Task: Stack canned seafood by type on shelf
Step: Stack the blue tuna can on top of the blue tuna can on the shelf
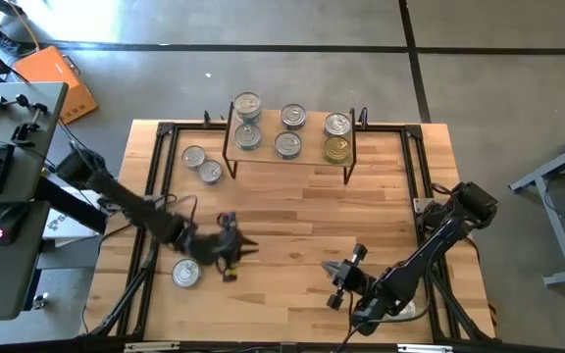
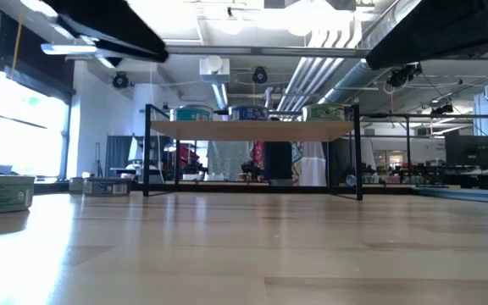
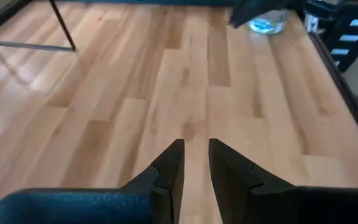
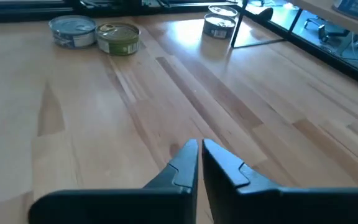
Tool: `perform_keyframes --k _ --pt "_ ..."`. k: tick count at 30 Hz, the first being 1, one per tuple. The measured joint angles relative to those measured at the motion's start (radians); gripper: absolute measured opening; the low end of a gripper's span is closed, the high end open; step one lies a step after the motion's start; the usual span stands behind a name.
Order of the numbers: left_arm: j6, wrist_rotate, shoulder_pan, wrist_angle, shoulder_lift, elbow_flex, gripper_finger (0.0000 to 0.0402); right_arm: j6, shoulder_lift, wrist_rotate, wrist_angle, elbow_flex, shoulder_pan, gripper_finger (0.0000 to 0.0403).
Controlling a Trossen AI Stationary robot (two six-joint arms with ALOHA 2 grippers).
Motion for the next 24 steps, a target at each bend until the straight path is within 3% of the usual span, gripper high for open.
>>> perform_keyframes --k 5,8,13,19,24 --pt "-0.059 -0.212 -0.124 0.149 0.090 -0.040 0.0064 -0.004 -0.004 -0.015 0.038 0.000 0.013 0.0054" --pt "-0.055 -0.285 -0.152 0.208 0.142 -0.044 0.0064 -0.023 -0.004 -0.019 0.065 0.000 0.028 0.0080" --pt "-0.057 -0.287 -0.153 0.247 0.202 -0.043 0.0064 -0.058 -0.004 -0.044 0.071 0.000 0.028 0.0120" --pt "-0.064 -0.283 -0.153 0.246 0.218 -0.043 0.0064 -0.084 -0.004 -0.198 0.070 0.000 0.014 0.0156" --pt "-0.073 -0.280 -0.157 0.251 0.218 -0.043 0.0064 -0.112 -0.004 -0.300 0.071 0.000 -0.006 0.0163"
